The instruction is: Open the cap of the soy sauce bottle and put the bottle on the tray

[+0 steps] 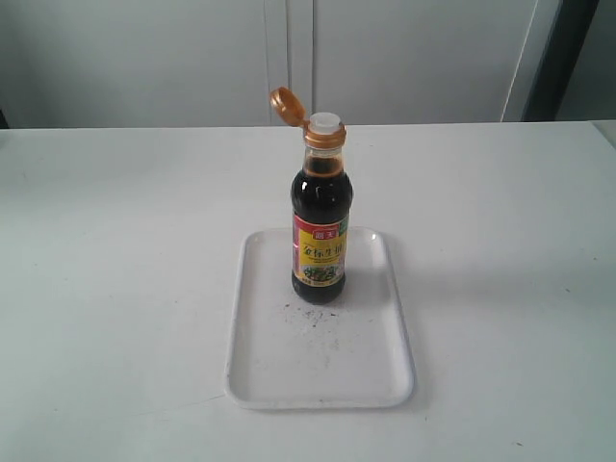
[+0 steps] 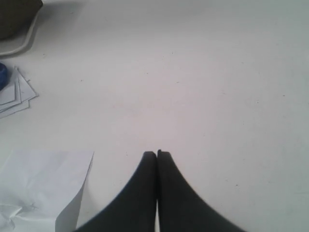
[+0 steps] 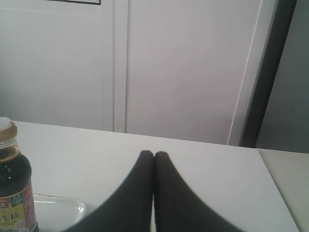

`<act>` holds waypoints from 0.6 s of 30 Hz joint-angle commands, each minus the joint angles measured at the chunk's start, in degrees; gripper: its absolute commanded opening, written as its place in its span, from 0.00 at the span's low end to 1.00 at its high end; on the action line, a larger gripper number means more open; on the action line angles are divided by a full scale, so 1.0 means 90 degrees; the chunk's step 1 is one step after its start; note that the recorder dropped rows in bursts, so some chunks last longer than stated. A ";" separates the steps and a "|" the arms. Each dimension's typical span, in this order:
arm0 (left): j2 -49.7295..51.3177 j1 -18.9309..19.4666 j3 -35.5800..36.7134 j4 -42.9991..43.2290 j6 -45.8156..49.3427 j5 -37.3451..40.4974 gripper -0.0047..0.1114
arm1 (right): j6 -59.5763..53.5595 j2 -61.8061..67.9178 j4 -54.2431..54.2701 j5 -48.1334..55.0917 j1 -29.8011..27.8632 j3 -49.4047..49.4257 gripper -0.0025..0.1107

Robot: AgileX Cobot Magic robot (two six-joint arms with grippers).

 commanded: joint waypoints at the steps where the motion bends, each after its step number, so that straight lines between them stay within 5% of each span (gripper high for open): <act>1: -0.0026 0.0027 0.0208 -0.0092 -0.0005 -0.0012 0.04 | 0.0026 -0.0034 0.0041 0.0003 -0.0017 0.0036 0.02; 18: -0.0026 0.0027 0.0383 -0.0444 -0.0005 -0.0495 0.04 | 0.0026 -0.0034 0.0041 0.0003 -0.0017 0.0036 0.02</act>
